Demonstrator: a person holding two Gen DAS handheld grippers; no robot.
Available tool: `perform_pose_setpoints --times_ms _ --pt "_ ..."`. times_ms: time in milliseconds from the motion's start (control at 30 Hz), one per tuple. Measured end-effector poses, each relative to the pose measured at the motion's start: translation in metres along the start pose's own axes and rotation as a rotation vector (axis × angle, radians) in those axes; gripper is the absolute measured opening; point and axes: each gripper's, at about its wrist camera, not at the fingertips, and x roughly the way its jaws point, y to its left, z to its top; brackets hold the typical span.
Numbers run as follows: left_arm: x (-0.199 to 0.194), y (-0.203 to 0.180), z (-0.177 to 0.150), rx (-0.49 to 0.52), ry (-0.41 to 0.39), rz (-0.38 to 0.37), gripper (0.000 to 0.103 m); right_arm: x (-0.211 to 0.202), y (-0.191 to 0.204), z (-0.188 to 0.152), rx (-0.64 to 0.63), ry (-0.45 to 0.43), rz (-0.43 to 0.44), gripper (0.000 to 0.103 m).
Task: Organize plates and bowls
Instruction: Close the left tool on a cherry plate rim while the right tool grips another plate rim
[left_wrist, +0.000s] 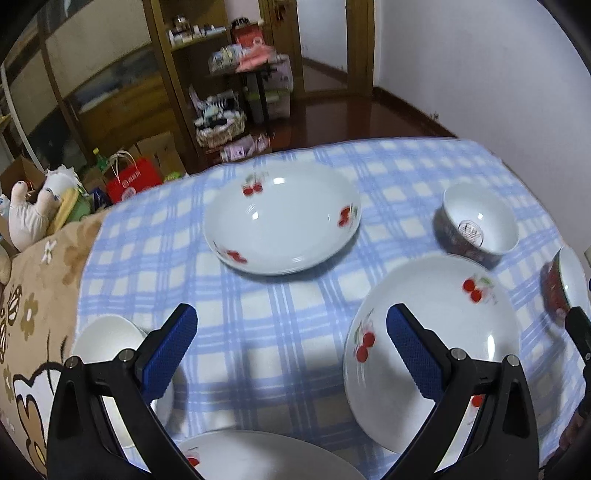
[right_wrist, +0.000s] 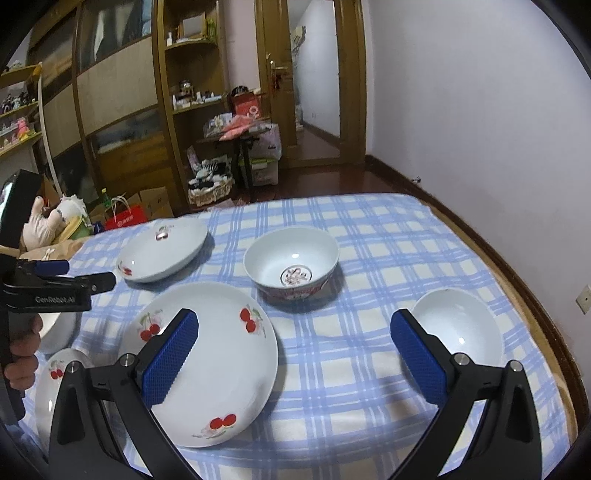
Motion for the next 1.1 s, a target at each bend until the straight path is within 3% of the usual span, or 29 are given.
perform_pose_setpoints --times_ms 333,533,633,700,767,1100 --pt "0.029 -0.015 -0.015 0.064 0.08 0.009 0.101 0.031 -0.006 -0.016 0.024 0.114 0.004 0.103" --pt "0.039 -0.018 -0.02 0.09 0.113 0.033 0.101 0.044 -0.006 -0.023 0.02 0.172 0.027 0.085" --pt "0.041 -0.017 -0.022 0.099 0.12 0.032 0.101 0.048 -0.004 -0.027 0.014 0.198 0.039 0.067" --pt "0.043 -0.018 -0.023 0.109 0.13 0.022 0.091 0.051 -0.001 -0.029 0.007 0.215 0.056 0.044" --pt "0.045 -0.019 -0.024 0.111 0.149 0.011 0.076 0.054 0.001 -0.031 0.005 0.232 0.069 0.041" --pt "0.051 -0.021 -0.029 0.063 0.198 -0.116 0.04 0.058 0.007 -0.036 -0.006 0.254 0.118 0.026"
